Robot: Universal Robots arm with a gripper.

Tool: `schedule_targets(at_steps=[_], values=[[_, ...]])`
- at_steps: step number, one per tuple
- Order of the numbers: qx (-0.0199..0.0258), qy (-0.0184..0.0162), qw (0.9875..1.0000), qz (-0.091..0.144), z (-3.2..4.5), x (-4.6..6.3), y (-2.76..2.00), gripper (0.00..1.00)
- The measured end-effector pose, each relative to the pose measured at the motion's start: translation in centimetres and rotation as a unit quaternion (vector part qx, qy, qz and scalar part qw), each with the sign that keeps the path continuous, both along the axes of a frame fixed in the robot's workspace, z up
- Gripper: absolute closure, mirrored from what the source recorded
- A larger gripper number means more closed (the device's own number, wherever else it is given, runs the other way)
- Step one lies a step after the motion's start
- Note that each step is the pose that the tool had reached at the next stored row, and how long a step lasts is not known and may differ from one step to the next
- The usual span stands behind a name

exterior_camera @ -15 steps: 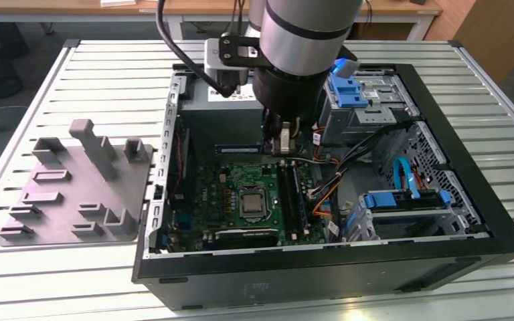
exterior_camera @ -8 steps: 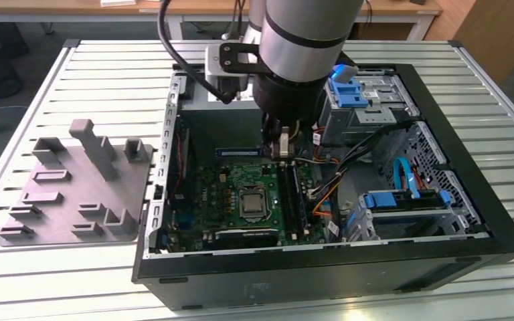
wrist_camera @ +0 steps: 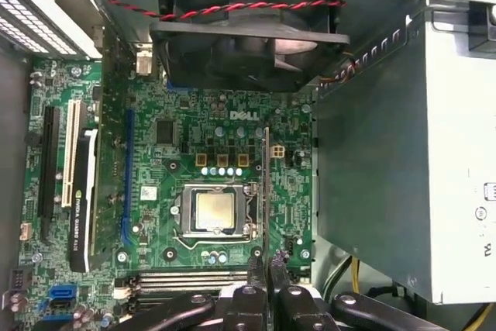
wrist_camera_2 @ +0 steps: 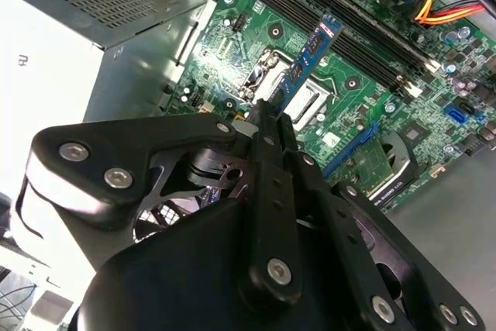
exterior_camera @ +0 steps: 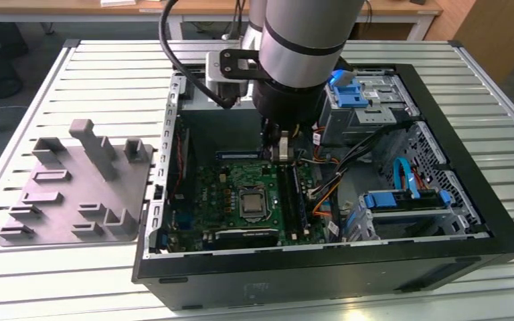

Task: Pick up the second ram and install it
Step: 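Pick up the second ram and move it above second insertion slot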

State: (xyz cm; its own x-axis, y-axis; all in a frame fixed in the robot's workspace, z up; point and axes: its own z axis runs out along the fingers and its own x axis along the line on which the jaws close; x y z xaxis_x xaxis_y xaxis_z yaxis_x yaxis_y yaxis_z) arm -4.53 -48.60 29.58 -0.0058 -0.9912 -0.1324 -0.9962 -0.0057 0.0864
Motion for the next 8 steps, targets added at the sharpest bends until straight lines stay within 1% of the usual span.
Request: schedule_targets(at_steps=[8], values=[[0.0001,0.0000,1.0000,0.000,-0.74,0.00,-0.01,0.86]])
